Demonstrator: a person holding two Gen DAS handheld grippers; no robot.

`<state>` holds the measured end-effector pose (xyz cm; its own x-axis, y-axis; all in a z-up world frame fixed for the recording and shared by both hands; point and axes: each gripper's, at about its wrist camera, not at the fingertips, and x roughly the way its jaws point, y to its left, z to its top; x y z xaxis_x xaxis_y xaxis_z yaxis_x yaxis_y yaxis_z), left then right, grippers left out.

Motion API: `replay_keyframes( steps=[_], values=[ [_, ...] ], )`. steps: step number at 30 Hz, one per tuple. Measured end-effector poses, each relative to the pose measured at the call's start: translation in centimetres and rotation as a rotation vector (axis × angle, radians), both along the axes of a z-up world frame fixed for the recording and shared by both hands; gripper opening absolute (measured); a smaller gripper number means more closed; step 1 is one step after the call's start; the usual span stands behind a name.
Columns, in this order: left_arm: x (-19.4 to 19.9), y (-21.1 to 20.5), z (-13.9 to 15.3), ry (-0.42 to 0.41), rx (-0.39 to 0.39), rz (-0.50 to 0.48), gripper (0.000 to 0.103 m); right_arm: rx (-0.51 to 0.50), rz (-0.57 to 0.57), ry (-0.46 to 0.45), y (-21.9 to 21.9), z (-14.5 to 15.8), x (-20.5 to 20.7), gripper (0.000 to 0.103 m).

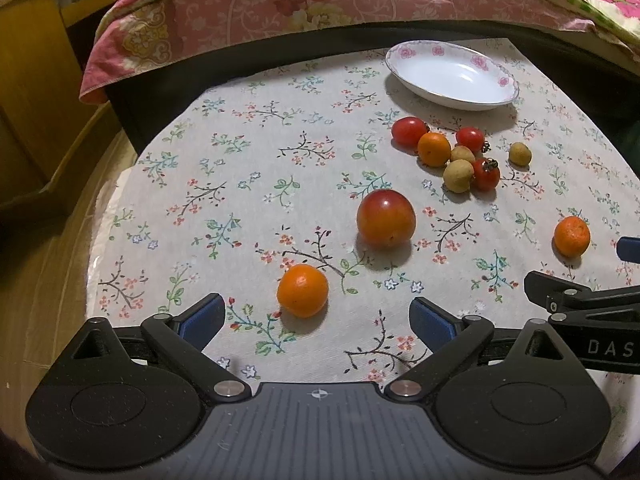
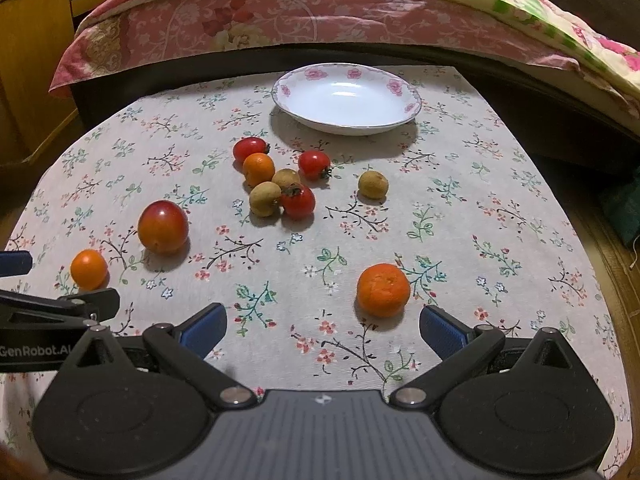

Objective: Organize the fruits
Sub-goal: 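Grasp the orange tangerine with the left tool while the right tool grasps the large red tomato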

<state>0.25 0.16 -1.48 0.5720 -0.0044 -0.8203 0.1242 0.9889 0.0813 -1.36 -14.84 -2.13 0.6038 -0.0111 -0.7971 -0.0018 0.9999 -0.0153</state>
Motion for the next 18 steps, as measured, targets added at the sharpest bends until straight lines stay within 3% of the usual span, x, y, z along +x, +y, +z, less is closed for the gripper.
replay_keyframes(
  steps=[18],
  values=[
    [-0.2,2.0,0.6,-0.048,0.047,-0.005,0.098,-0.029,0.107,-0.014,2.6,0.6,1.1,0.1]
  ],
)
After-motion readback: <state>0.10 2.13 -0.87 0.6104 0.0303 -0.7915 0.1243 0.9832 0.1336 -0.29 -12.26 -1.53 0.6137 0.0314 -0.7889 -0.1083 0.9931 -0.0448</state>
